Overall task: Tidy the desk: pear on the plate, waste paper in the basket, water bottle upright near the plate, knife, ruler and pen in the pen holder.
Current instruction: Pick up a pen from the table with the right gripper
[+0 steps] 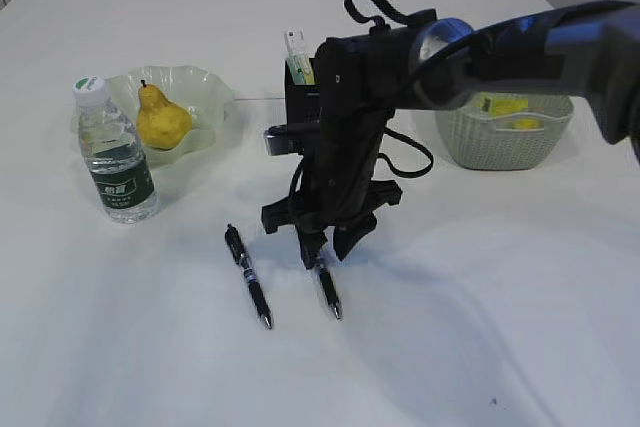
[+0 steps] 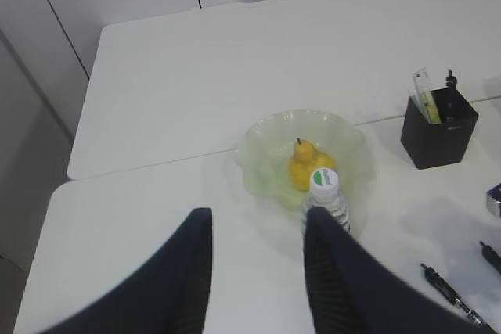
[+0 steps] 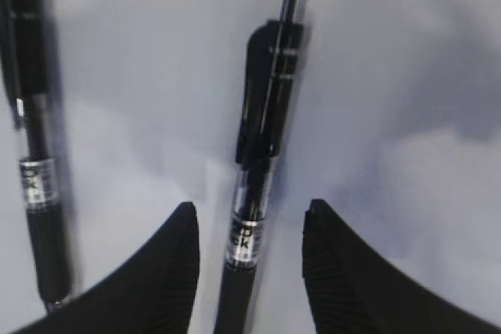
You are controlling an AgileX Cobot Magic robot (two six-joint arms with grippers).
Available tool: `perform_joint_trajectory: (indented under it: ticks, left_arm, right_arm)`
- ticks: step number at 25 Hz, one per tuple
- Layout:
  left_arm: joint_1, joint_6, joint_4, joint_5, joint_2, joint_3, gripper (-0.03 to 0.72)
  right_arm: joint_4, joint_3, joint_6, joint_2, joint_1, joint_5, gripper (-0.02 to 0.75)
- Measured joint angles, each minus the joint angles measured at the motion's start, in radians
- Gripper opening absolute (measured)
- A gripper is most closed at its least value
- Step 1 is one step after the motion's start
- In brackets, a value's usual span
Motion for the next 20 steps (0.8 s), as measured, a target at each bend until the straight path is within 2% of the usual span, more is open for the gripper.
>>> perform_joint_trajectory:
  ticks: [20]
  left_arm:
    - [0.0,0.0,0.007,0.002,0.0,0.0,0.275]
  right_arm:
    - [-0.007,-0.002,0.013,0.019,0.0,0.005,0.353]
